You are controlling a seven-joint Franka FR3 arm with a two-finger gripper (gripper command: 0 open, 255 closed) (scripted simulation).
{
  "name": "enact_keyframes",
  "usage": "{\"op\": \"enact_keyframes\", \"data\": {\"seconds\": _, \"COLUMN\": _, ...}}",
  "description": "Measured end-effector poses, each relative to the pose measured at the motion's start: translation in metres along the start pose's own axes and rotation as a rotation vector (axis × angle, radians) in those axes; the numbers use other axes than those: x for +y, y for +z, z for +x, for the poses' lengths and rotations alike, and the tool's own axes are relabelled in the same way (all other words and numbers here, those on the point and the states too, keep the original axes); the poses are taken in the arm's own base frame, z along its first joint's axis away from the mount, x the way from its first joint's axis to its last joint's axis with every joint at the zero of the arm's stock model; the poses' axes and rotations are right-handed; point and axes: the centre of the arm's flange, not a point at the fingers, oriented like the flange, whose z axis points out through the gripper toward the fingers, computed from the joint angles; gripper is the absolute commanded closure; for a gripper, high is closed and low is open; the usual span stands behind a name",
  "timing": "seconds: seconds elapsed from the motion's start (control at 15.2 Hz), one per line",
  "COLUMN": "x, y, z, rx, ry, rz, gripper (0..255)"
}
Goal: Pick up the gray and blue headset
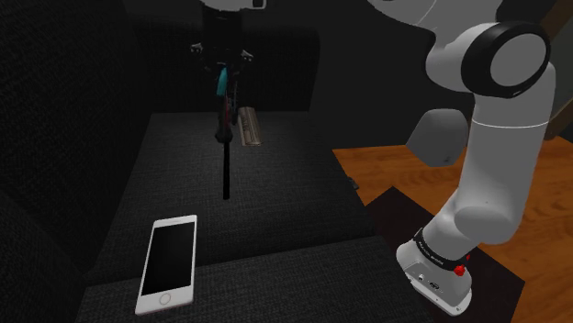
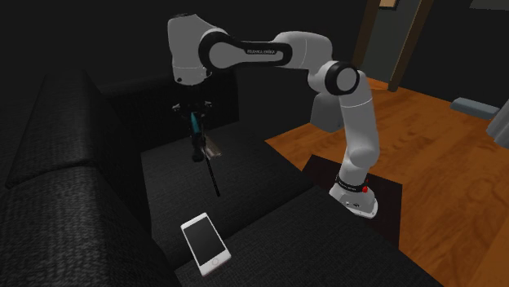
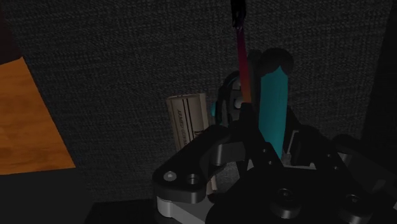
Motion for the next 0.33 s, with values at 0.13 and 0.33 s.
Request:
{"op": "enact_keyframes", "data": {"seconds": 0.13, "x": 0.0, "y": -0.011, "z": -0.001, "rx": 0.0, "ry": 0.0, "rz": 0.0, "gripper": 255}}
{"op": "enact_keyframes", "data": {"seconds": 0.33, "x": -0.001, "y": -0.025, "z": 0.001, "rx": 0.0, "ry": 0.0, "rz": 0.0, "gripper": 255}}
